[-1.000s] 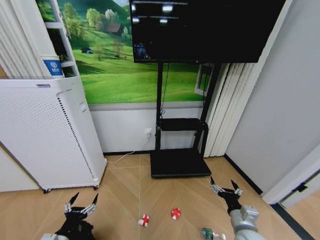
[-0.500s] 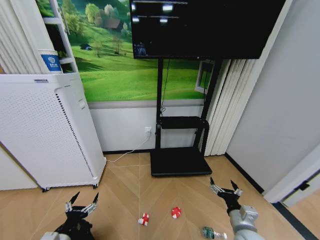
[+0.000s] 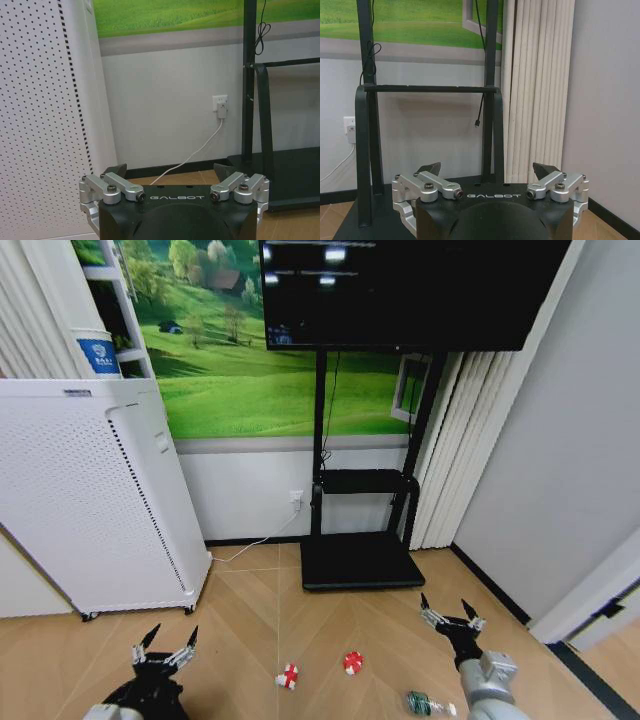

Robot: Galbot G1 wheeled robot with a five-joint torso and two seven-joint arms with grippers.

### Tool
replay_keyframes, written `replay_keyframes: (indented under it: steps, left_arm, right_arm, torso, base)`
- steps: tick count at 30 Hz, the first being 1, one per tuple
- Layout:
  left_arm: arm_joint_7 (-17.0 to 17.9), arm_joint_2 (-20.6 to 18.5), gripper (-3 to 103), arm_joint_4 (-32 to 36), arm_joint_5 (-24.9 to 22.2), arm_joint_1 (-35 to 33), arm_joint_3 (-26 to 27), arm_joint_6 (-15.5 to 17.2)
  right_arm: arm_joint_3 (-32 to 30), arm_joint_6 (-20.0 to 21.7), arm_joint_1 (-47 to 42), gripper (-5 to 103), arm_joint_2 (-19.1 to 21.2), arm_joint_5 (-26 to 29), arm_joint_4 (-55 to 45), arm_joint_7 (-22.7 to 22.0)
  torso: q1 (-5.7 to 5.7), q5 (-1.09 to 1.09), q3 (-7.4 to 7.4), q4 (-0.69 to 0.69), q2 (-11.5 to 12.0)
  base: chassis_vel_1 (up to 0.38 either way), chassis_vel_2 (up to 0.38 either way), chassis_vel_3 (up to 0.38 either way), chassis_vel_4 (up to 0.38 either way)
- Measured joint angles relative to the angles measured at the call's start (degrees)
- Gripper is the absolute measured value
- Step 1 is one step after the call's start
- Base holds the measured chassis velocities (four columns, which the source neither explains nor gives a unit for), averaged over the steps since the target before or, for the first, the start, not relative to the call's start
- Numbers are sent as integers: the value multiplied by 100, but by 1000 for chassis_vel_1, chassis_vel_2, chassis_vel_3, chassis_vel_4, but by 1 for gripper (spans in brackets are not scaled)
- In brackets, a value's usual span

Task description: Pick up the trash bin and place the garbage on the floor into it.

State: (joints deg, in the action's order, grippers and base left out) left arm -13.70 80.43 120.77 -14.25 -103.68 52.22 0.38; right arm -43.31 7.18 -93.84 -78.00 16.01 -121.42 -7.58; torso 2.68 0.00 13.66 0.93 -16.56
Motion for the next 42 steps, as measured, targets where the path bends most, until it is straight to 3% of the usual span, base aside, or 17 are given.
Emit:
replay_keyframes:
  steps: [24,27,32,34,35,36,38,39,41,42]
  left_arm:
    - [83,36,98,-26,64,-62,-36,25]
    - [145,36,98,-20,102,-63,-32,82]
    - [563,26,98,22,173,-95,1,276]
    - [888,-3,100,215,267,-178,56,488]
    - [1181,-19,100,481,196,-324,93,830]
    - [1181,-19,100,481,196,-324,93,830]
    - [1799,-143,100,1179,-557,-828,253,1767]
    - [1799,-143,100,1179,-557,-828,253,1767]
    - [1868,-315,100,1463,-1370,-1403,705,2305]
    - [1868,-315,100,1463,-1370,-1403,705,2305]
  right_arm:
    - [-2,-11,-5,100,19,-62,14,17]
    - [-3,-11,-4,100,17,-65,13,19]
    - [-6,-11,6,100,18,-66,23,19]
    - [-3,-11,42,100,30,-59,55,19]
    - [3,-10,67,100,39,-54,76,19]
    - [3,-10,67,100,39,-54,76,19]
    - [-15,5,91,100,51,-7,71,18]
    - [-15,5,91,100,51,-7,71,18]
    - [-57,28,148,100,56,76,48,8]
    - [-57,28,148,100,56,76,48,8]
  torso:
    - [-161,0,-363,0,524]
    - [-181,0,-412,0,593]
    - [-210,-1,-497,0,709]
    - [-214,-2,-515,1,730]
    - [-215,-2,-518,1,735]
    - [-215,-2,-518,1,735]
    - [-215,1,-521,-1,735]
    - [-215,1,-521,-1,735]
    - [-215,1,-519,0,732]
    - [-215,1,-519,0,732]
  base:
    - [0,0,0,0]
    - [0,0,0,0]
    - [0,0,0,0]
    - [0,0,0,0]
    - [0,0,0,0]
    - [0,0,0,0]
    - [0,0,0,0]
    - [0,0,0,0]
    - [0,0,0,0]
    - [0,0,0,0]
